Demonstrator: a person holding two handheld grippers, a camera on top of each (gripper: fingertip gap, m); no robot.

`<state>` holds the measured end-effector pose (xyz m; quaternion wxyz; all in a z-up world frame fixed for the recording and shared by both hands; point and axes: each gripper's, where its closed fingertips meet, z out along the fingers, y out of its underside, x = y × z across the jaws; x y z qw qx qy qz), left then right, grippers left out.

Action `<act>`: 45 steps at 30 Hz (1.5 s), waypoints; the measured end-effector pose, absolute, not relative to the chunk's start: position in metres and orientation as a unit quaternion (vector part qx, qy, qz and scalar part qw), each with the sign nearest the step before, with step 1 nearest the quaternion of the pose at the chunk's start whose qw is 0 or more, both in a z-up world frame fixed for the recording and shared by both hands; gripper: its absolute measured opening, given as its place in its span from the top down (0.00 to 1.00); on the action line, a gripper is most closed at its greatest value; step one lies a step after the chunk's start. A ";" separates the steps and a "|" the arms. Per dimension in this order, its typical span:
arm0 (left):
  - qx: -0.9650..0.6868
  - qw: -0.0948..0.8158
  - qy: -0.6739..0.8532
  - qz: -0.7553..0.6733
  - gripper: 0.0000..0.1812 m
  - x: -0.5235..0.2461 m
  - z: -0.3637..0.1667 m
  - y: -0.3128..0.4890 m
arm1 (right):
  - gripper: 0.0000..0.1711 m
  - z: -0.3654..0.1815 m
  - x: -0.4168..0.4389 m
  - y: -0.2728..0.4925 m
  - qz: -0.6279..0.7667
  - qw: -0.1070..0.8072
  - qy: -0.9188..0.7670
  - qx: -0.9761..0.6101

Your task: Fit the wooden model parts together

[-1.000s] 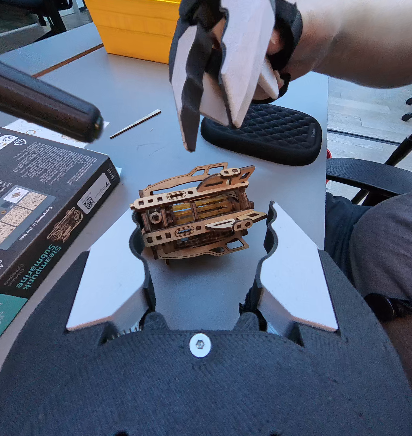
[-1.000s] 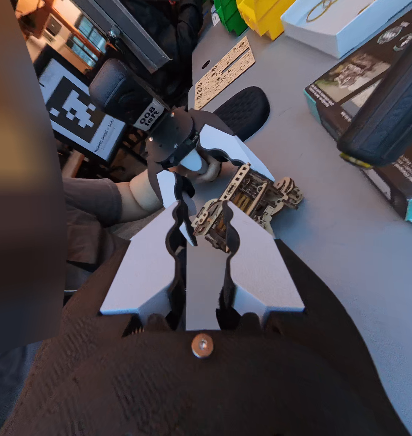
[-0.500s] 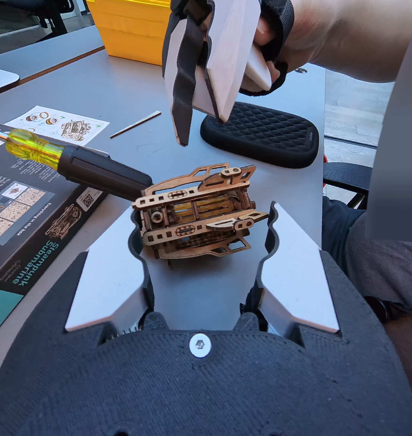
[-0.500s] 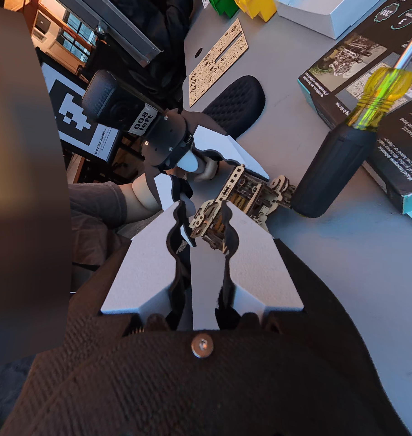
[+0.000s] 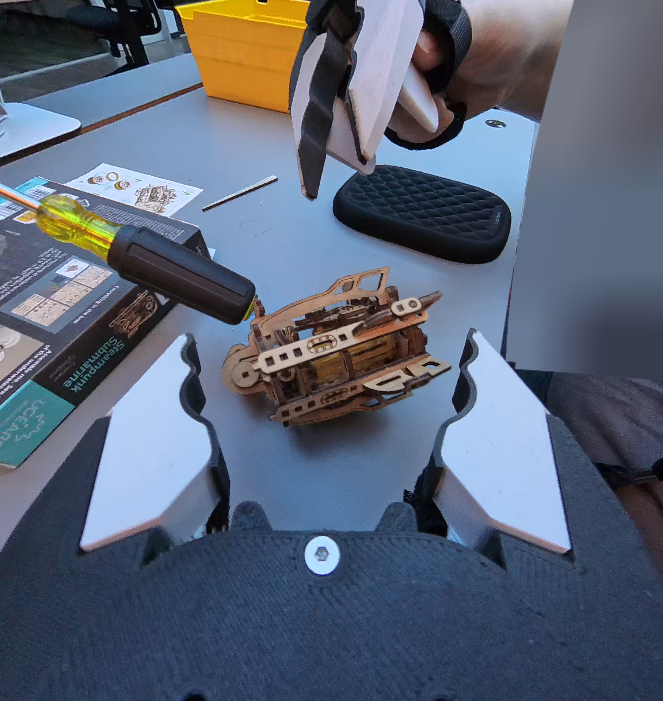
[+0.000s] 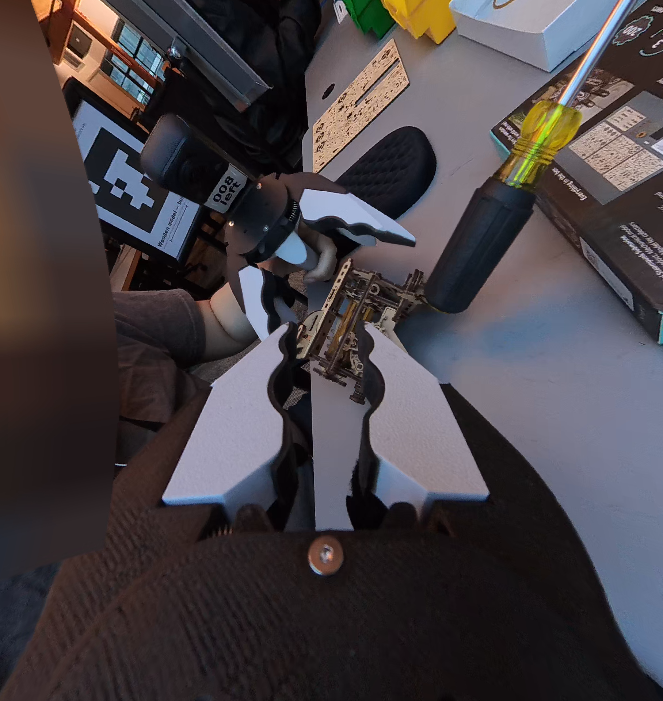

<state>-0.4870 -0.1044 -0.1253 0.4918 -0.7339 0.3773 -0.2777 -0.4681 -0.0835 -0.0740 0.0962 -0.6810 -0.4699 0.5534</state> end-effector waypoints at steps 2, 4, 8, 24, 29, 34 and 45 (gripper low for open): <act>-0.731 0.498 0.374 -0.279 0.26 -0.492 -0.120 -0.109 | 0.82 -0.073 -0.468 -0.083 0.554 0.100 -0.470 -0.680; -0.731 0.506 0.368 -0.272 0.26 -0.499 -0.116 -0.113 | 0.82 -0.072 -0.467 -0.084 0.552 0.103 -0.474 -0.678; -0.734 0.521 0.353 -0.257 0.26 -0.516 -0.108 -0.118 | 0.81 -0.071 -0.466 -0.086 0.540 0.124 -0.492 -0.671; -0.753 0.522 0.340 -0.212 0.30 -0.543 -0.093 -0.131 | 0.59 -0.067 -0.435 -0.076 0.321 0.424 -0.613 -0.585; -0.751 0.521 0.341 -0.220 0.31 -0.538 -0.092 -0.130 | 0.56 -0.069 -0.431 -0.080 0.309 0.446 -0.607 -0.581; -0.755 0.515 0.344 -0.215 0.32 -0.538 -0.092 -0.128 | 0.56 -0.073 -0.428 -0.080 0.302 0.457 -0.596 -0.587; -0.764 0.506 0.346 -0.201 0.32 -0.534 -0.101 -0.126 | 0.56 -0.083 -0.422 -0.085 0.274 0.445 -0.602 -0.603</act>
